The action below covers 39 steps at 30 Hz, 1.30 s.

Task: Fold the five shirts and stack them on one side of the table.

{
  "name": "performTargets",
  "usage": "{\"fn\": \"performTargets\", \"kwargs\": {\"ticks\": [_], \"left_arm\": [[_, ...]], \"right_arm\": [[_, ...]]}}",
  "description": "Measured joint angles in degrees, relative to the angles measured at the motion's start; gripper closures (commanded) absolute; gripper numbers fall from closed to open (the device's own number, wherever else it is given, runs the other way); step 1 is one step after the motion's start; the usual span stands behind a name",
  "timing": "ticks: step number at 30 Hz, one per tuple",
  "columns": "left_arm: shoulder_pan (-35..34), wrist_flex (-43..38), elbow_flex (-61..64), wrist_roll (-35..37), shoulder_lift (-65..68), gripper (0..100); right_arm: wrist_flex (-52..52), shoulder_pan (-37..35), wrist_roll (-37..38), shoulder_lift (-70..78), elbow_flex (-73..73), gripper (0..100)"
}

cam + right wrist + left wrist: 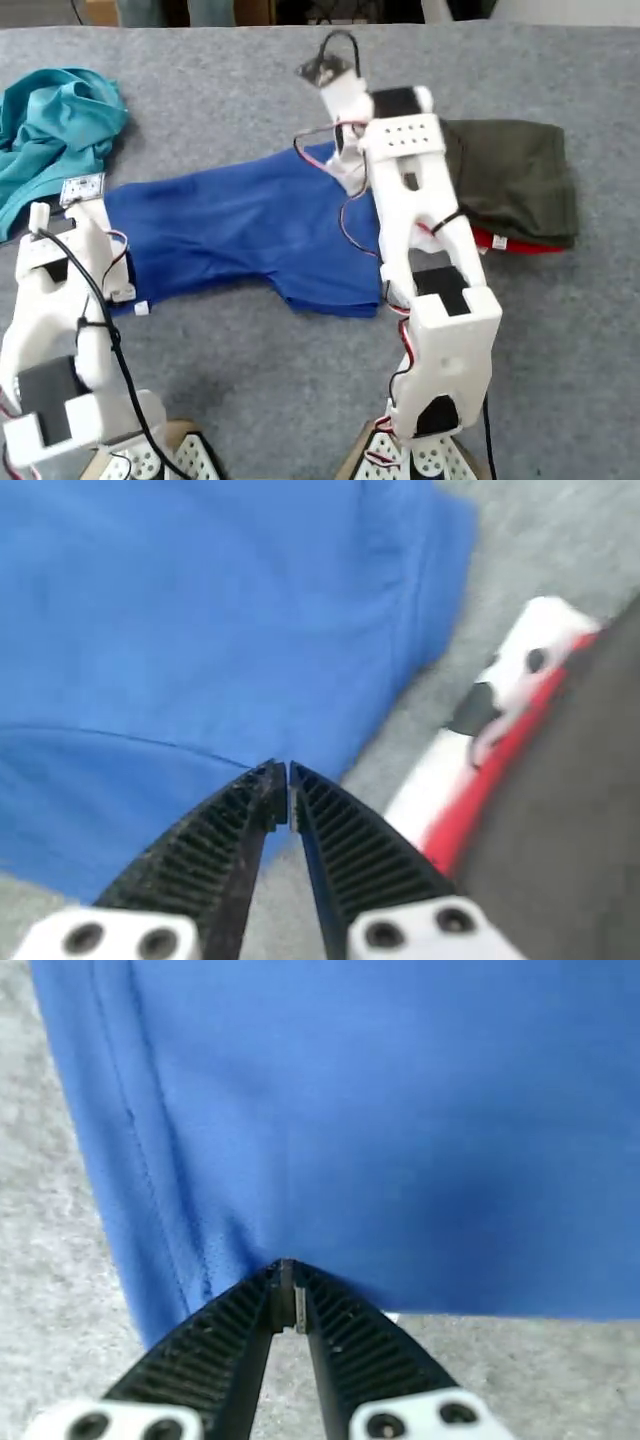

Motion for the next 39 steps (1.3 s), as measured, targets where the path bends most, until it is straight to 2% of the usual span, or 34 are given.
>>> {"fn": "performTargets", "kwargs": {"ticks": [5,9,13,18,25,28,31,39], "left_arm": [[-1.23,-0.09,-0.09,-0.09,1.23,97],[-1.23,1.67,-0.7,-2.29,1.23,97],[-1.93,3.87,-1.14,-3.78,1.32,97],[-3.6,5.01,-1.41,-4.75,1.05,97],[-3.96,17.23,-9.49,-9.41,-11.69,97],[-4.04,18.02,-15.38,-9.58,-16.44,97],[-2.81,14.86,-17.76,-9.49,-15.3,97],[-2.46,-4.84,-23.3,-4.13,5.01,97]], "right_arm": [[-9.93,0.88,0.0,0.0,12.84,98.4],[-18.29,5.8,-0.09,0.0,20.31,98.4],[-21.1,7.82,-0.18,-0.09,22.68,98.4],[-19.87,7.82,-0.18,-0.88,22.15,98.4],[-6.77,6.77,0.0,-0.88,10.02,98.4],[-2.55,7.03,0.0,-0.88,2.46,98.4],[-2.02,6.42,0.0,-0.97,-3.96,98.4],[-10.99,3.43,0.0,8.7,-10.73,98.4]]}}
